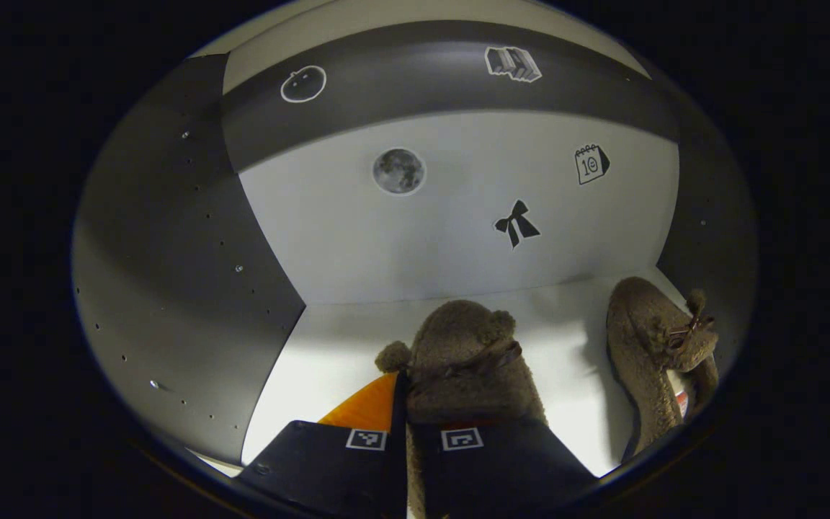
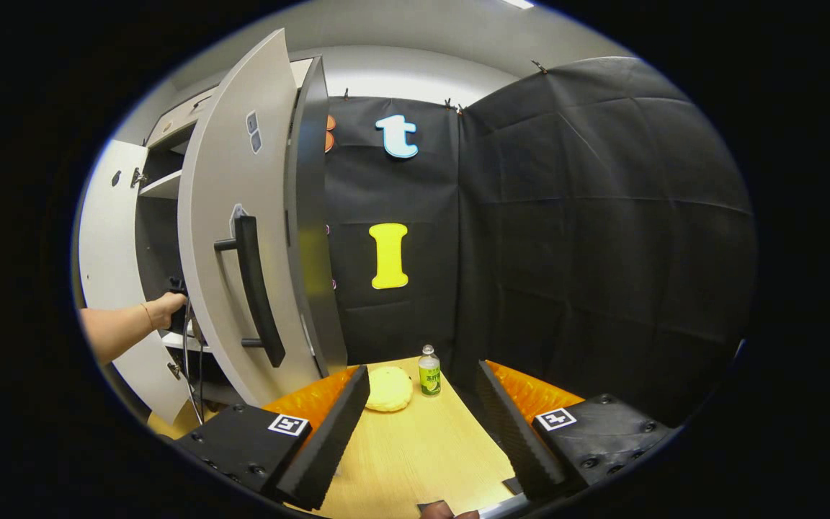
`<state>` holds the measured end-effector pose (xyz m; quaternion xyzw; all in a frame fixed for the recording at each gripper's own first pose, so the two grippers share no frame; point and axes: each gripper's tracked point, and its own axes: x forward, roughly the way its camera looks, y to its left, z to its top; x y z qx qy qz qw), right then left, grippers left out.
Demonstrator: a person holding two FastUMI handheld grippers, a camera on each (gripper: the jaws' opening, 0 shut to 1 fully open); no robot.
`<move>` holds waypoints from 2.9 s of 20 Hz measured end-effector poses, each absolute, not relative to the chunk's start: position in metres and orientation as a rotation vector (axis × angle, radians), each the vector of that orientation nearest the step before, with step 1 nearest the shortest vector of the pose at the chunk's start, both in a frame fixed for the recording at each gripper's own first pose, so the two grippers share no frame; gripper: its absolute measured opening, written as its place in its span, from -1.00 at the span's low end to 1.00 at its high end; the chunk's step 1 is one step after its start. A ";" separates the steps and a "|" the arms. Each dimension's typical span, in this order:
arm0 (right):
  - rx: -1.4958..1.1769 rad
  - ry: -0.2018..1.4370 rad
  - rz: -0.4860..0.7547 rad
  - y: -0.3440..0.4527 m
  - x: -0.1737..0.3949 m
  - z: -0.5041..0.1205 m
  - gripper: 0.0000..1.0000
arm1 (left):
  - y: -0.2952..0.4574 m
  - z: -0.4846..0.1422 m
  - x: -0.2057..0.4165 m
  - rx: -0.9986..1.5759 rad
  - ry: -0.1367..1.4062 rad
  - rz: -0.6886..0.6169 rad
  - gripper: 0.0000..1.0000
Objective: Grab one shoe with the right hand and put it into the shoe cabinet, grab the other shoe with the left hand and put it into the shoe cabinet; then close the right door with the right hand and the left door with the left hand.
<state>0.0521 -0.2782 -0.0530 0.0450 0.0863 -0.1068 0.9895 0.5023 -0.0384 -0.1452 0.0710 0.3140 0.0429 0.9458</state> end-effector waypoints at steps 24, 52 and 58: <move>0.100 0.073 -0.129 -0.230 0.085 0.001 0.97 | -0.075 0.033 0.293 0.115 0.131 -0.090 0.92; 0.120 0.043 -0.035 -0.108 0.098 0.008 0.95 | 0.027 0.005 0.034 0.009 0.068 -0.044 0.93; 0.128 0.069 0.120 -0.011 0.118 -0.002 0.95 | 0.053 -0.003 0.028 0.024 0.089 0.003 0.94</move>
